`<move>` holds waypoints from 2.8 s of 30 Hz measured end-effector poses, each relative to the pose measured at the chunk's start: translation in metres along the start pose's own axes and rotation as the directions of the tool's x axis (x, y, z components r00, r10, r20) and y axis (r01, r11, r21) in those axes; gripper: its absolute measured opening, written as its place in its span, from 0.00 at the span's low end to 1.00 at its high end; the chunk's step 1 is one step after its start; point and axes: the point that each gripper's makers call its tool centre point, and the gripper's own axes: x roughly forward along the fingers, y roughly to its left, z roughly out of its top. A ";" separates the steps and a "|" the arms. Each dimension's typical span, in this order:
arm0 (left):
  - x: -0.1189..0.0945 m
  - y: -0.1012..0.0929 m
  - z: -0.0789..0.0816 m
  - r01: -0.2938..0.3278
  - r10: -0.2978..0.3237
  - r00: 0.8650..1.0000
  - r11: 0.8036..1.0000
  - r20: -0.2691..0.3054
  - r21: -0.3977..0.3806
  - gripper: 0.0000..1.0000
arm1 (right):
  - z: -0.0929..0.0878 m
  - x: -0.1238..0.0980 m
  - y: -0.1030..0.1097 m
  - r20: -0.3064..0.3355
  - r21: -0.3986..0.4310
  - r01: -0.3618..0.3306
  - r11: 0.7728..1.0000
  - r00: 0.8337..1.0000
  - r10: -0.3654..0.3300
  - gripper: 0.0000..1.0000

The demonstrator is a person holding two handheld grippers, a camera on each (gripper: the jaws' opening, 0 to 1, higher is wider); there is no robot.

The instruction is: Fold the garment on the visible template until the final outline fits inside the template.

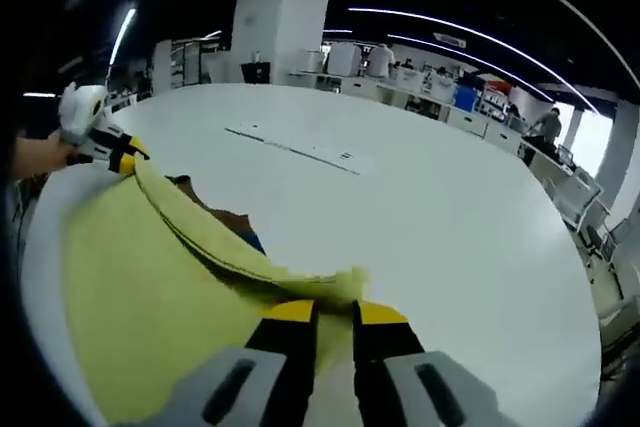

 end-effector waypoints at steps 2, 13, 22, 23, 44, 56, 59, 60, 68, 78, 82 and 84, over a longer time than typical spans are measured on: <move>0.003 -0.001 0.004 0.010 -0.010 1.000 1.000 0.024 -0.016 0.12 | 0.000 0.003 -0.004 -0.002 0.019 0.006 1.000 1.000 -0.006 0.10; 0.004 0.010 0.004 -0.045 0.052 0.998 0.981 0.036 -0.189 0.19 | -0.001 0.002 0.000 0.001 0.108 0.010 0.994 1.000 -0.010 0.15; -0.012 0.005 0.018 -0.012 0.028 0.998 0.972 0.062 -0.237 0.35 | 0.000 -0.010 0.004 -0.021 0.234 -0.008 0.972 1.000 0.014 0.43; -0.015 0.003 0.021 -0.007 0.027 0.997 0.966 0.071 -0.260 0.36 | 0.000 -0.012 0.006 -0.028 0.240 -0.013 0.971 0.999 0.020 0.46; -0.078 -0.020 0.030 0.105 -0.064 0.988 0.948 0.144 -0.299 0.73 | 0.006 -0.065 0.043 -0.065 0.221 -0.133 0.966 0.986 0.150 0.80; -0.107 -0.043 0.015 0.159 -0.122 0.980 0.954 0.158 -0.253 0.84 | -0.011 -0.091 0.055 -0.092 0.215 -0.161 0.963 0.979 0.184 0.84; -0.113 -0.048 0.008 0.162 -0.126 0.980 0.955 0.154 -0.247 0.84 | -0.016 -0.099 0.063 -0.100 0.215 -0.165 0.963 0.977 0.190 0.84; -0.114 -0.049 0.005 0.165 -0.130 0.980 0.954 0.152 -0.250 0.84 | -0.017 -0.101 0.064 -0.099 0.216 -0.166 0.962 0.977 0.191 0.84; -0.126 -0.069 -0.009 0.193 -0.164 0.978 0.946 0.129 -0.262 0.80 | -0.033 -0.113 0.073 -0.103 0.240 -0.173 0.955 0.974 0.202 0.82; -0.130 -0.081 -0.033 0.184 -0.158 0.982 0.924 0.103 -0.336 0.62 | -0.050 -0.125 0.075 -0.097 0.262 -0.168 0.950 0.975 0.199 0.71; -0.131 -0.085 -0.050 0.160 -0.158 0.987 0.922 0.037 -0.352 0.43 | -0.061 -0.126 0.071 -0.119 0.282 -0.128 0.951 0.979 0.167 0.62; -0.131 -0.087 -0.053 0.158 -0.158 0.987 0.919 0.030 -0.361 0.38 | -0.069 -0.127 0.070 -0.129 0.291 -0.113 0.950 0.979 0.156 0.54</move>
